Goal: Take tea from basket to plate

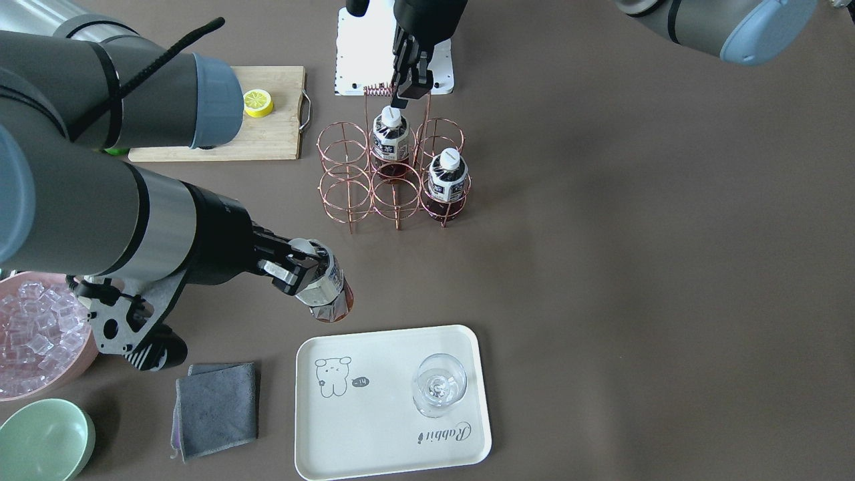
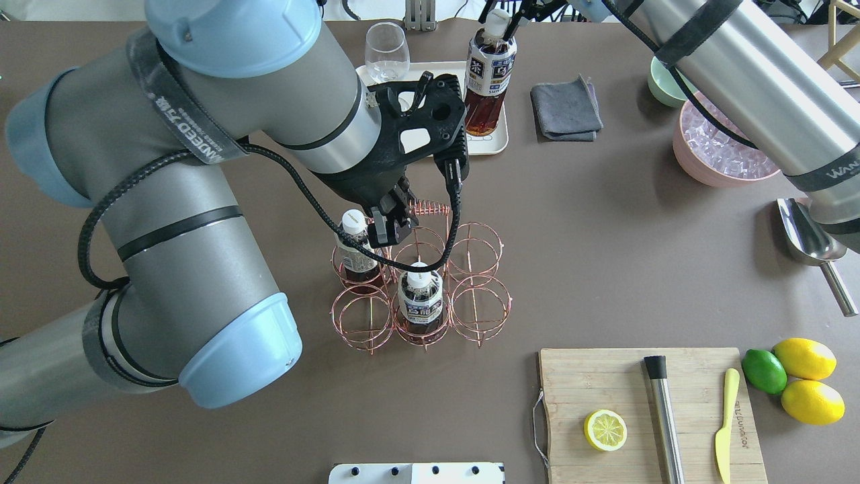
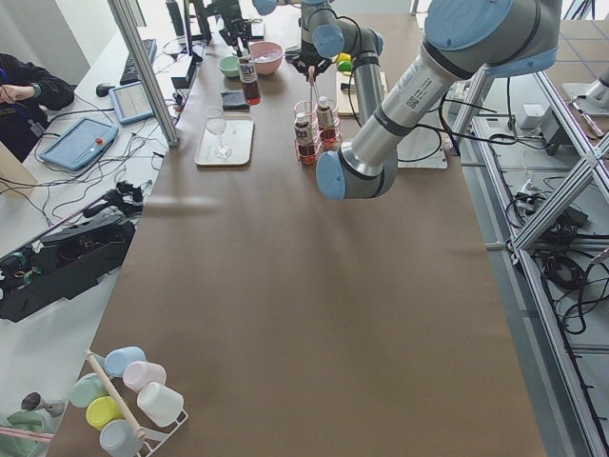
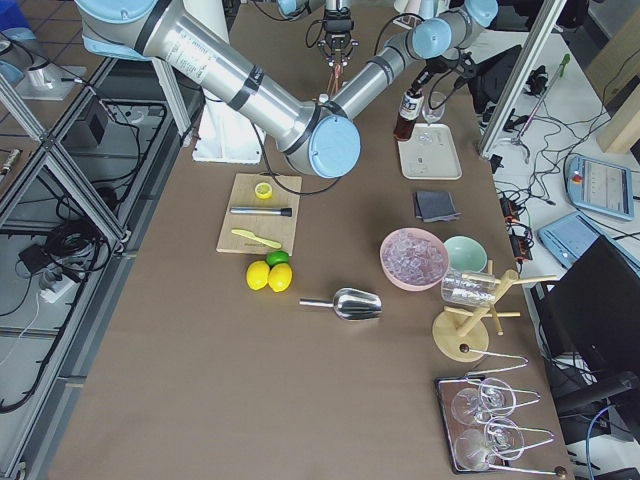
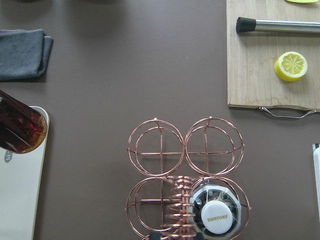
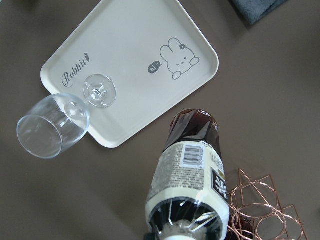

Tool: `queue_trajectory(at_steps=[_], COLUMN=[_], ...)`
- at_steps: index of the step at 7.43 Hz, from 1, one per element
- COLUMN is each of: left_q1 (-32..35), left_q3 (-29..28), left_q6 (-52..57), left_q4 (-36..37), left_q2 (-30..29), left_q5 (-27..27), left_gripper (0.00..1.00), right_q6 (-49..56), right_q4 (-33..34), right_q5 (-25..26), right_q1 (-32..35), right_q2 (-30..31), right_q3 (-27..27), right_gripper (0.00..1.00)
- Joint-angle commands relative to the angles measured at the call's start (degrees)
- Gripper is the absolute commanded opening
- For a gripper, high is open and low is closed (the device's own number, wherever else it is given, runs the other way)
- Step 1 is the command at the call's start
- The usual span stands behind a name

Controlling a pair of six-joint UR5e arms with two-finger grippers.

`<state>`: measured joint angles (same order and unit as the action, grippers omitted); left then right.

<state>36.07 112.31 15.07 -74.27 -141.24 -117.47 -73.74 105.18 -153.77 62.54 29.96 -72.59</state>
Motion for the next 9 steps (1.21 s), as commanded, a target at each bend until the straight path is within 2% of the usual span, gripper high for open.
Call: queue_trajectory(at_steps=[1,2,3,5,8,9], left_q1=[1.19,4.07,7.49,12.25,22.17,26.38], left_q3=[-0.16,-0.08,0.44,2.11,5.36,6.33], left_q6=[0.13,0.40,0.49,3.64,9.96,12.68], left_q4=[0.00,0.35,0.53,2.18,3.08,2.99], left_q2=[-0.09,-0.18,-0.09,1.40,8.49,11.74], left_q5=[0.05,0.14,-0.91,-4.68,-11.88,-15.04], left_gripper=[0.00,0.00,0.00,0.00,0.00,0.00], right_q6=[2.89,2.81,2.89,2.90,2.90,2.98], right_q4=[-12.58,-17.94,-21.65,-24.92,-29.15,-29.16], right_q5=[4.93,7.58,8.82,13.29,14.72,14.72], right_q1=[-1.10,-2.24,-2.77,-4.61,-6.81,-6.82], right_q2=[-3.40,-5.76,-6.22,-6.92,-8.07,-7.99], right_q3=[15.40,21.03,23.43,25.11,27.50,27.85], right_gripper=[0.00,0.00,0.00,0.00,0.00,0.27])
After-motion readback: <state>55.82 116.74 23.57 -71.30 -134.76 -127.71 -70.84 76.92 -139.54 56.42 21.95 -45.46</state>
